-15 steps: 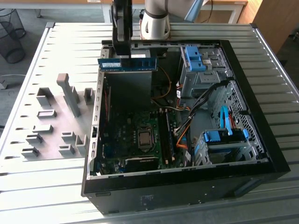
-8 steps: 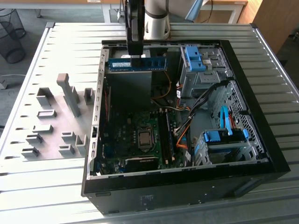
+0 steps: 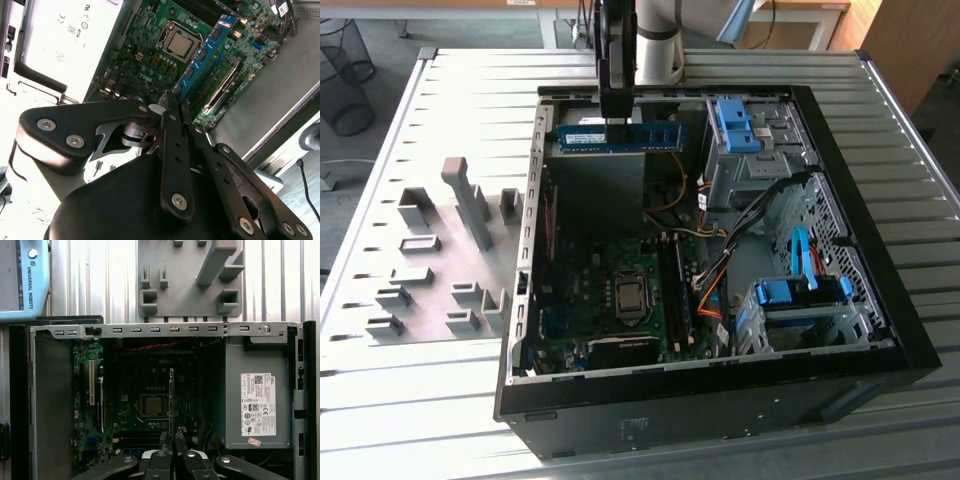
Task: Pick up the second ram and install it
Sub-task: 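Pick up the second ram and move it above second insertion slot, then insert the second ram into the second slot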
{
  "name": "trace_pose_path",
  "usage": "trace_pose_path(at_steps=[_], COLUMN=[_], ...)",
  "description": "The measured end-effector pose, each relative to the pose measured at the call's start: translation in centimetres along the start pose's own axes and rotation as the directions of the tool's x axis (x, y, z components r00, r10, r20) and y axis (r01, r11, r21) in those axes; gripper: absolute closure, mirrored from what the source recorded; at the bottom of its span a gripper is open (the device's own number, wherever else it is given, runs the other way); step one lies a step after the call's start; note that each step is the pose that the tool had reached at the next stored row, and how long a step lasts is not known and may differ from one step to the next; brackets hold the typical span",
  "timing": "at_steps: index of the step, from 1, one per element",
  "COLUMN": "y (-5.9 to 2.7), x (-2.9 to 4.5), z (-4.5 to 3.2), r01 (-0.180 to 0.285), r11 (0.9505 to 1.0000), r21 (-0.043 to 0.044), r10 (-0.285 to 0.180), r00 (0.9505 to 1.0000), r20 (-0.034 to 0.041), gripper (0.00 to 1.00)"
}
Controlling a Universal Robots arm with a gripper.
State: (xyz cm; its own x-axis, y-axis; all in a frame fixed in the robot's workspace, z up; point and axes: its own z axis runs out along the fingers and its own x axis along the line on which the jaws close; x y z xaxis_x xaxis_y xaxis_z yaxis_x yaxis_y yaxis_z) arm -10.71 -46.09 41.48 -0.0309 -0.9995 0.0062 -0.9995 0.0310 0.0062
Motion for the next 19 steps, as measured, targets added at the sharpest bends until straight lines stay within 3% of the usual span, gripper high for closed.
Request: trace_pose_path(at_steps=[4, 11, 19], y=[-0.13, -1.54, -1.71], x=[-0.01, -0.05, -0.05], z=[0.0, 0.02, 0.02], r01=[0.0, 0.0, 0.0], r11=[1.0, 1.0, 1.0], r21=[0.0, 0.0, 0.0], r10=[0.0, 0.0, 0.0], r00=[1.0, 1.0, 1.0], r20=[0.0, 0.0001, 0.0001], gripper=[0.86, 0.86, 0.86])
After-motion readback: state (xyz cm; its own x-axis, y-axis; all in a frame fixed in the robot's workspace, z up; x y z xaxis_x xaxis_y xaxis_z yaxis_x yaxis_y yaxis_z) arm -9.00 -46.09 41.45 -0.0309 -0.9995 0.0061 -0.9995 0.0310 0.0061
